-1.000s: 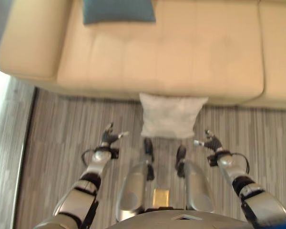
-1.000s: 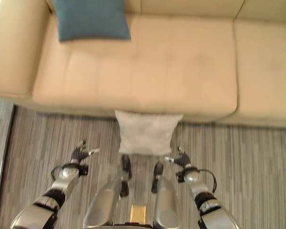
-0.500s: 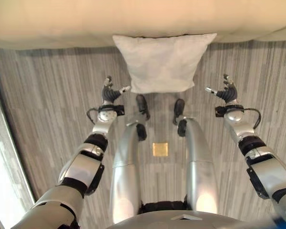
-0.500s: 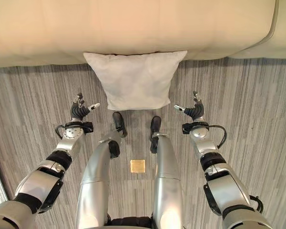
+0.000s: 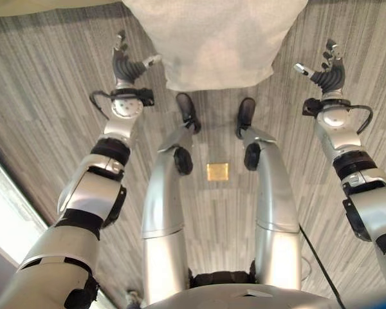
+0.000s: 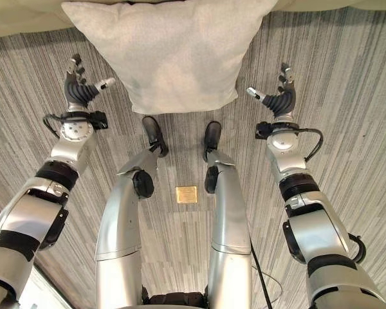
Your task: Pick up all the scattered cushions and arrange them neatly on the sofa.
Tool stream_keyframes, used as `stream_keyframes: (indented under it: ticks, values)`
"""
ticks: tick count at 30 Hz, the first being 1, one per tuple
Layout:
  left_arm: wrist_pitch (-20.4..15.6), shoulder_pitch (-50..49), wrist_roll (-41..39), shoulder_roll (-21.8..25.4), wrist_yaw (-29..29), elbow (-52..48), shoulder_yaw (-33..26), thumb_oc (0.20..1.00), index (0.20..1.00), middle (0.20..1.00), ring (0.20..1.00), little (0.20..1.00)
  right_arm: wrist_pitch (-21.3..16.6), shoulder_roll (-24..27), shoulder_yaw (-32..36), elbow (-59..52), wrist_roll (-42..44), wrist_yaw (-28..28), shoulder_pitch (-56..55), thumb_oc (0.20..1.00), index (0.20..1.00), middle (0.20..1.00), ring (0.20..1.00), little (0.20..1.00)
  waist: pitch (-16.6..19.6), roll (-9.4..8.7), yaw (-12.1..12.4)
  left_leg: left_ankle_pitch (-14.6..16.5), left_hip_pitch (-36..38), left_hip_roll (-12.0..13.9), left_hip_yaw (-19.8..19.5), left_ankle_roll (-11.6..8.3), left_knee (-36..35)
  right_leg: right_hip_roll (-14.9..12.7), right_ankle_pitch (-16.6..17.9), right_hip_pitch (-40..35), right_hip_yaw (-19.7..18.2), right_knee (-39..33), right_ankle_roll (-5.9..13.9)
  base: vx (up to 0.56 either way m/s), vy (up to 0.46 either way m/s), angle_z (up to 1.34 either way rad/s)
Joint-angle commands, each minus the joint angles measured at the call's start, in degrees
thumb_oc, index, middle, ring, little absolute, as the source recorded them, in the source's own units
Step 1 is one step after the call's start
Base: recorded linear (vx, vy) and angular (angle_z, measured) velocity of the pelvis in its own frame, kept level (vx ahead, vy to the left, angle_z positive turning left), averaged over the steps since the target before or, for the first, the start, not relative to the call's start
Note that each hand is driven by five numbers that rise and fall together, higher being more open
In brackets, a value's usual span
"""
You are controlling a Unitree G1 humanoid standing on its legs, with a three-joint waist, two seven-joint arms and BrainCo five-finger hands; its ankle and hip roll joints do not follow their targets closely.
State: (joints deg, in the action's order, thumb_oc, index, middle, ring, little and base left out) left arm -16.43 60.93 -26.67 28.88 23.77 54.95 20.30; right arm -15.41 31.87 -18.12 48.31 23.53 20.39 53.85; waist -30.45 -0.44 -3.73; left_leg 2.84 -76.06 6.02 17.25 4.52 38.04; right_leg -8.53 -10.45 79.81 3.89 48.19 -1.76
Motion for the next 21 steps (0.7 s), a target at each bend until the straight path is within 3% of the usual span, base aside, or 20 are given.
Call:
stream_keyframes:
  ticks: [1, 6, 9, 21]
  values:
    - [-1.54, -3.20, -2.58, 1.57, 0.46, 0.64, -0.49, 1.000, 1.000, 1.000, 1.000, 1.000, -2.75, 0.88, -0.62, -1.71, 1.37, -0.45, -4.05, 1.000, 1.000, 1.000, 1.000, 1.000, 5.27, 0.48, -0.87, 3.58, 1.11, -0.09, -4.23, -4.54, 0.58, -2.12, 4.10, 0.43, -1.71, -2.81, 7.29, 0.04, 0.045, -0.02]
    - [-1.76, 1.95, -6.05, 1.69, -1.12, 1.72, 1.59, 1.000, 1.000, 1.000, 1.000, 1.000, -2.67, 1.89, -3.74, -2.19, 1.43, -1.40, 1.20, 1.000, 1.000, 1.000, 1.000, 1.000, 5.23, 0.91, -1.17, 3.94, -2.66, -0.49, -3.87, -4.23, 1.87, -2.02, 3.73, 4.67, -2.87, -1.37, 7.24, 0.03, 0.023, 0.00]
    - [-3.20, 4.35, -12.80, -0.87, -4.03, -1.21, 3.04, 1.000, 1.000, 1.000, 1.000, 1.000, -2.74, 3.03, -6.98, -4.30, 1.52, -2.38, 6.00, 1.000, 1.000, 1.000, 1.000, 1.000, 5.52, 1.24, -1.07, 3.97, -6.07, -0.79, -4.13, -3.93, 2.52, -1.65, 3.61, 8.34, -3.67, -0.25, 7.24, 0.06, 0.008, 0.01]
    - [-3.86, 10.79, -12.88, -5.31, -3.88, -3.31, 8.75, 1.000, 1.000, 1.000, 1.000, 1.000, -1.24, 3.24, -13.76, 2.02, -0.56, -0.51, 20.38, 1.000, 1.000, 1.000, 1.000, 1.000, 3.50, 2.68, 0.68, 3.16, -8.50, -0.92, -4.66, -3.72, 3.39, -1.91, 4.20, 10.11, -3.21, 0.81, 7.74, 0.01, -0.007, 0.00]
